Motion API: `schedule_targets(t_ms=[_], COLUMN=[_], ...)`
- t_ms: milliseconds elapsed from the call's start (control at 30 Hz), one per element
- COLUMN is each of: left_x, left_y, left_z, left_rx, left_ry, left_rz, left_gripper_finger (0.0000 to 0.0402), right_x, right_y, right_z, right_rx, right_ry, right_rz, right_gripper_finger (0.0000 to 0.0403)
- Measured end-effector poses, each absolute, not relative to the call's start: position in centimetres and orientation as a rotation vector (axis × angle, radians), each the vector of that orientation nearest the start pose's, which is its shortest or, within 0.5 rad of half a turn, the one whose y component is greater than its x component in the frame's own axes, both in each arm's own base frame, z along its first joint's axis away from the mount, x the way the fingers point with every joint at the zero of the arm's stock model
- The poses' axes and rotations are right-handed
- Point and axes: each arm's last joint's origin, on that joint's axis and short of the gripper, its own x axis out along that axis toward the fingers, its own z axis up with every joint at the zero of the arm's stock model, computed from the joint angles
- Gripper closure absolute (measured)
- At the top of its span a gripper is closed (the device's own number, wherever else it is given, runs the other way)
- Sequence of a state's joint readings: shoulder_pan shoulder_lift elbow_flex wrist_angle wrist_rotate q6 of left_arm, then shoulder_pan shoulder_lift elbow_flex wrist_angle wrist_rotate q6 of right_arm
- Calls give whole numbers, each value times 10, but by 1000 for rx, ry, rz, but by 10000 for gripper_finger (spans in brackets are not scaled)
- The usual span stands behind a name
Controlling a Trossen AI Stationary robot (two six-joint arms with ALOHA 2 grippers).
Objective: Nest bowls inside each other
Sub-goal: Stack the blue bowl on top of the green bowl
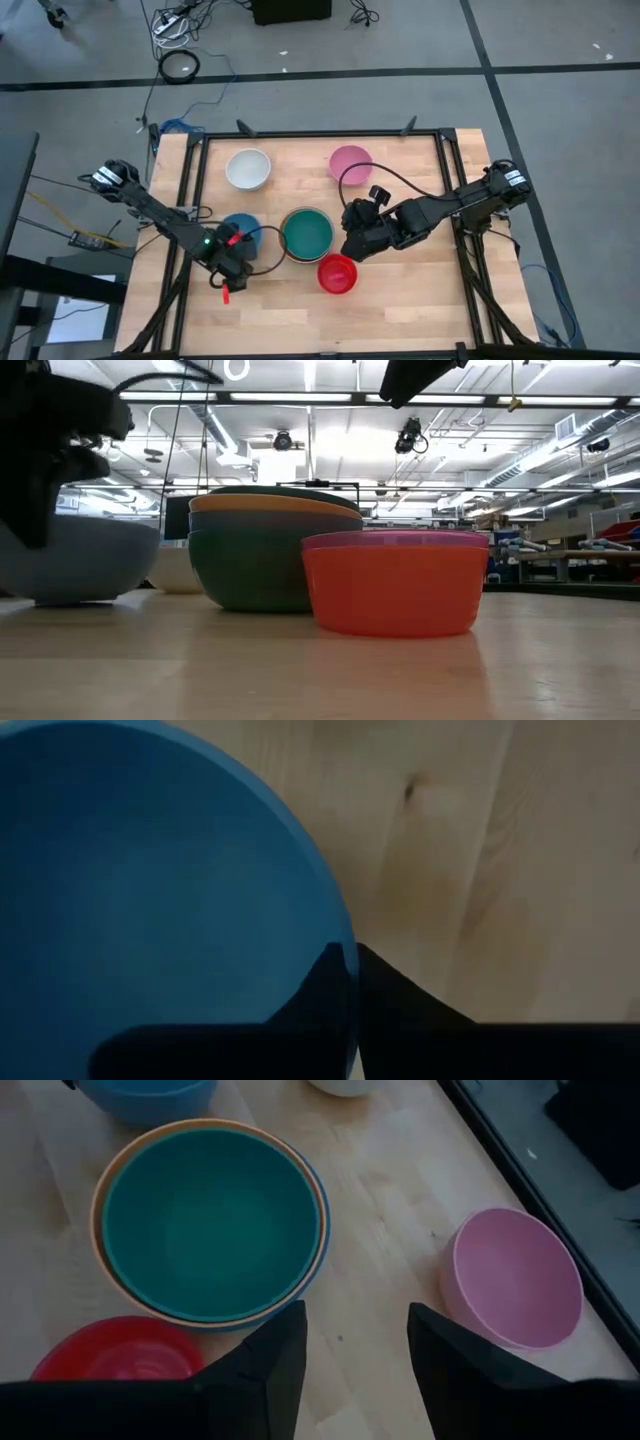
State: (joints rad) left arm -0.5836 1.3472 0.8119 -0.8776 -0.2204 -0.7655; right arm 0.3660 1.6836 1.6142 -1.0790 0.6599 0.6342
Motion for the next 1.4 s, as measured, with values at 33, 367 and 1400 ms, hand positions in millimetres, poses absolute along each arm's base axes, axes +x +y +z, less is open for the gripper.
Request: schedule_targets(t_ms=[33,367,1400], left_x=[187,208,308], left_y=[-116,-120,-100], left_z=[196,273,250], left_rx=[-93,91,112], left_ry=[1288,1040,991], left_rz=[206,289,-30], left_gripper_finger=[395,396,380], right_x=[320,308,293], right_y=[103,89,68], right_z=[326,323,322], right_rx=[12,-58,-56], right_ry=[860,886,917], right_rz=[-553,-743,-970], right_gripper_finger=[241,246,247])
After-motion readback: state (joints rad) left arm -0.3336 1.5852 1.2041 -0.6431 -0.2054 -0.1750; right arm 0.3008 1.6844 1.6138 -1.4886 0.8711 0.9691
